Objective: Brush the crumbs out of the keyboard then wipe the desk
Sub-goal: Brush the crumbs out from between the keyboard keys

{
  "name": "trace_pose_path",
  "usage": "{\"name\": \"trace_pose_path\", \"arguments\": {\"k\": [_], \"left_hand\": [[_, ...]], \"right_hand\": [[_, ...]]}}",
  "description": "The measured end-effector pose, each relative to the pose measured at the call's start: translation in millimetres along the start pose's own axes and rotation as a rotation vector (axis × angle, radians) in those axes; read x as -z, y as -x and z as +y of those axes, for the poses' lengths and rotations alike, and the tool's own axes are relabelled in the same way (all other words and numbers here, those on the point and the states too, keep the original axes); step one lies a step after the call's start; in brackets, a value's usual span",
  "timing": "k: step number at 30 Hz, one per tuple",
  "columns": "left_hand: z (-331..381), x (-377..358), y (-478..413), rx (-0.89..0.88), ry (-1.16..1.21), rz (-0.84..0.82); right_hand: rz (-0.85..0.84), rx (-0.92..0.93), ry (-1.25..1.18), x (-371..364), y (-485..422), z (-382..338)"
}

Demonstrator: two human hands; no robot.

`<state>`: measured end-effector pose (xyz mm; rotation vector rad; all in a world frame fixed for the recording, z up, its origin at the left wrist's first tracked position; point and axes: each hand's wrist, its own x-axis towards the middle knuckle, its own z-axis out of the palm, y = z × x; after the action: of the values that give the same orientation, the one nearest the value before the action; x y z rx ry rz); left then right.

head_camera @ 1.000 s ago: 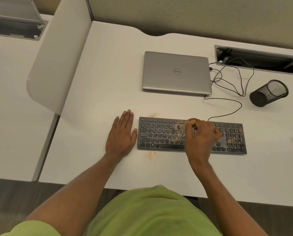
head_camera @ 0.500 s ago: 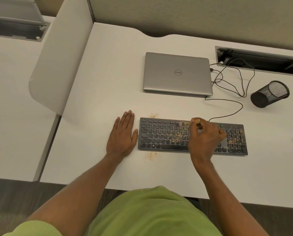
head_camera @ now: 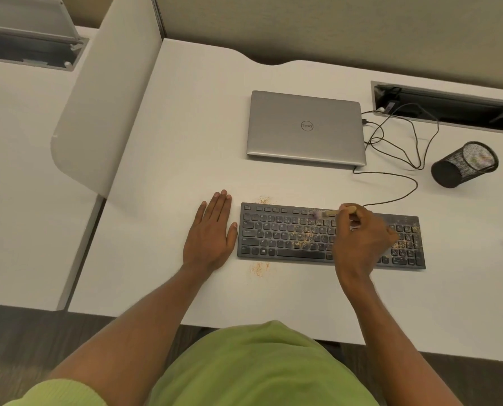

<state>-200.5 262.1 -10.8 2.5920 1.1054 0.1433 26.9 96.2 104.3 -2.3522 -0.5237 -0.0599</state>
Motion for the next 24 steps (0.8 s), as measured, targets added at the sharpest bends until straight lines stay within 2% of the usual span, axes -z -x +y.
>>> {"name": "trace_pose_path", "arguments": {"k": [6, 9, 13, 16, 20, 24], "left_hand": [[0.6, 0.5, 0.4, 0.002, 0.002, -0.005], [-0.1, 0.5, 0.8, 0.002, 0.005, -0.002], [-0.5, -0.9, 0.3, 0.000, 0.002, 0.000], [-0.7, -1.0, 0.2, -0.004, -0.002, 0.003], [0.2, 0.1, 0.2, -0.001, -0.005, 0.002], [0.3, 0.5, 0.7, -0.006, -0.010, 0.001]], "right_hand": [[-0.065, -0.038, -0.250, -15.6, -11.3, -17.4], [-0.088, -0.045, -0.136, -19.1, -19.4, -11.3], [-0.015, -0.061, 0.037, -3.8, -30.6, 0.0], [0.021, -0.074, 0.006, 0.8, -34.2, -3.7], [-0.081, -0.106, -0.160, -11.4, -31.8, -11.2], [-0.078, -0.102, -0.002, -12.6, -30.6, -9.0]]}}
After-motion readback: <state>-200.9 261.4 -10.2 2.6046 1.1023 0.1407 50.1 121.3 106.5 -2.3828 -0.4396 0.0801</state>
